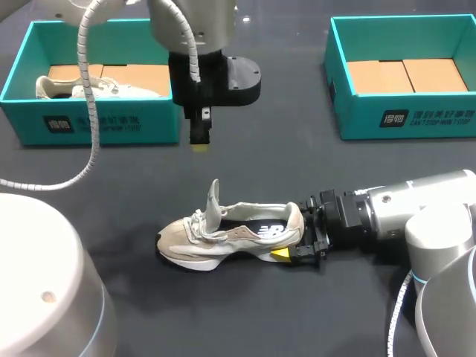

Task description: Take the shoe out of the shoebox, open the shoe tongue, remove and reinsert the insole, then place the shoe into the shoebox

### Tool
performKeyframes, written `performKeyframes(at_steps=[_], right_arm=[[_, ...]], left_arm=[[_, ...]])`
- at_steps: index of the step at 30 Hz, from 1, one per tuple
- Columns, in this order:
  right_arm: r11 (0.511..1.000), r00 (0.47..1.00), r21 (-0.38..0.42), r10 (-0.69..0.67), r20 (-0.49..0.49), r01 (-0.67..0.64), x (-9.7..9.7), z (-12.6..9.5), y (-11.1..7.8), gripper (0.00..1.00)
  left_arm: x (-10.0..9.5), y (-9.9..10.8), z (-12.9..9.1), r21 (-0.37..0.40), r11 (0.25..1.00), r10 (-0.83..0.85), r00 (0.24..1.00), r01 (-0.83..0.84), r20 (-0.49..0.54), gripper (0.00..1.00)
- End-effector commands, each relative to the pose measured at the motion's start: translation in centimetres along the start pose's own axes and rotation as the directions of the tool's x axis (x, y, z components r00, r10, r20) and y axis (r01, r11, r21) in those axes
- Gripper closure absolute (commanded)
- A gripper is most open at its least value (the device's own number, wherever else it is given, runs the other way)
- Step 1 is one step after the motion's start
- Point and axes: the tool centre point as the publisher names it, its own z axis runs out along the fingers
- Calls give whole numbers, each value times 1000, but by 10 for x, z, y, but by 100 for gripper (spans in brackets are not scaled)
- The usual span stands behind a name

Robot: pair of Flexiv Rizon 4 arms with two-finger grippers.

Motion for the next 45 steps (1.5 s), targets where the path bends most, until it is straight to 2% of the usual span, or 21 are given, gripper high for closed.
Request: performKeyframes(at_steps=[1,7,9,23,27,31,38,45], right_arm=[[1000,1000,5,0,-1,0,-1,1,-1,100],[1000,1000,5,0,-1,0,-1,1,-1,100],[1000,1000,5,0,-1,0,-1,1,-1,100],[1000,1000,5,0,-1,0,-1,1,-1,100],[1000,1000,5,0,-1,0,-1,1,-1,100],[1000,1000,5,0,-1,0,-1,1,-1,100],[1000,1000,5,0,-1,0,-1,1,-1,100],[1000,1000,5,0,-1,0,-1,1,-1,100]], left_arm=[[5,-24,18,-5,985,175,984,-175,20,100],[8,-58,34,27,986,165,986,-165,-2,100],[6,-68,39,-4,990,144,989,-144,-14,100],[6,-68,39,-4,990,144,989,-144,-14,100],[-1,-91,65,-38,991,127,990,-129,-57,100],[-5,-99,88,-36,991,126,988,-129,-89,100],[-5,-103,117,-49,990,128,982,-136,-139,100],[8,-97,136,-35,990,128,981,-134,-145,100]])
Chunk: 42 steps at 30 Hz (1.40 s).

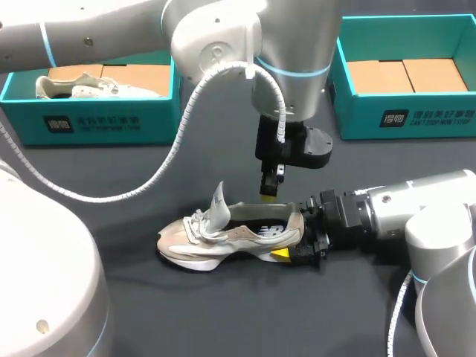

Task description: Take the shoe out of the shoebox, open the shoe tongue, remove and reinsert the insole, then place the shoe into the shoebox

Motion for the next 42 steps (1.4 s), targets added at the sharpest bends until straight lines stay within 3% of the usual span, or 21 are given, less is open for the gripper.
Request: performKeyframes(at_steps=[1,14,22,28,42], right_arm=[[1000,1000,5,0,0,0,-1,1,-1,100],[1000,1000,5,0,0,0,-1,1,-1,100],[1000,1000,5,0,0,0,-1,1,-1,100],[1000,1000,5,0,0,0,-1,1,-1,100],[1000,1000,5,0,0,0,-1,1,-1,100]], left_arm=[[8,7,14,21,1000,-22,1000,22,20,100],[9,13,12,36,999,-18,1000,17,19,100],[-7,5,40,125,989,-77,997,76,8,100],[-11,9,57,142,986,-93,996,91,5,100],[-13,8,97,90,985,-145,989,146,-14,100]])
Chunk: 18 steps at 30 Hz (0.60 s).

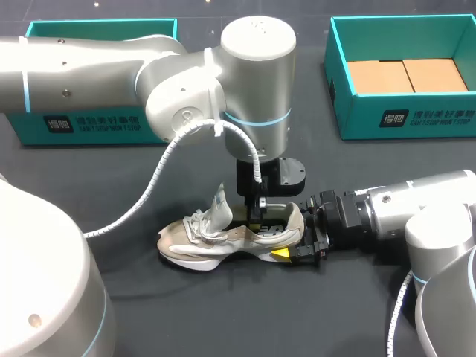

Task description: Take the shoe out of the shoebox, open the shoe tongue, remove and reinsert the insole, then place the shoe into the shoebox

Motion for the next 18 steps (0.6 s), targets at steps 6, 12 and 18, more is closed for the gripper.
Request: performKeyframes(at_steps=[6,12,18], right_arm=[[1000,1000,5,0,-1,0,-1,1,-1,100],[1000,1000,5,0,-1,0,-1,1,-1,100],[1000,1000,5,0,-1,0,-1,1,-1,100]], left_arm=[[-2,1,22,-17,1000,10,998,-12,-64,100],[6,11,31,-33,999,8,999,-10,-53,100],[10,18,39,-25,1000,7,998,-9,-66,100]])
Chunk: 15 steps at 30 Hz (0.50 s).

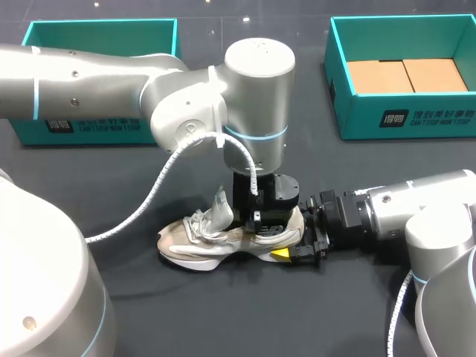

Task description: Take the shoe out of the shoebox, open the shoe tongue, remove and reinsert the insole, then place the shoe into the shoebox

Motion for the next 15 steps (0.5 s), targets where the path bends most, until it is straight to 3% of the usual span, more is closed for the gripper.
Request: performKeyframes(at_steps=[1,7,10,12,15], right_arm=[[1000,1000,5,0,-1,0,-1,1,-1,100],[1000,1000,5,0,-1,0,-1,1,-1,100],[1000,1000,5,0,-1,0,-1,1,-1,100],[1000,1000,5,0,-1,0,-1,1,-1,100],[1000,1000,5,0,-1,0,-1,1,-1,100]], left_arm=[[3,5,6,16,1000,1,1000,-1,4,100],[5,5,12,12,1000,-6,999,5,39,100],[5,5,12,16,1000,-7,999,6,53,80],[5,6,12,19,1000,-7,998,6,61,73],[5,4,12,17,1000,-9,996,7,86,71]])
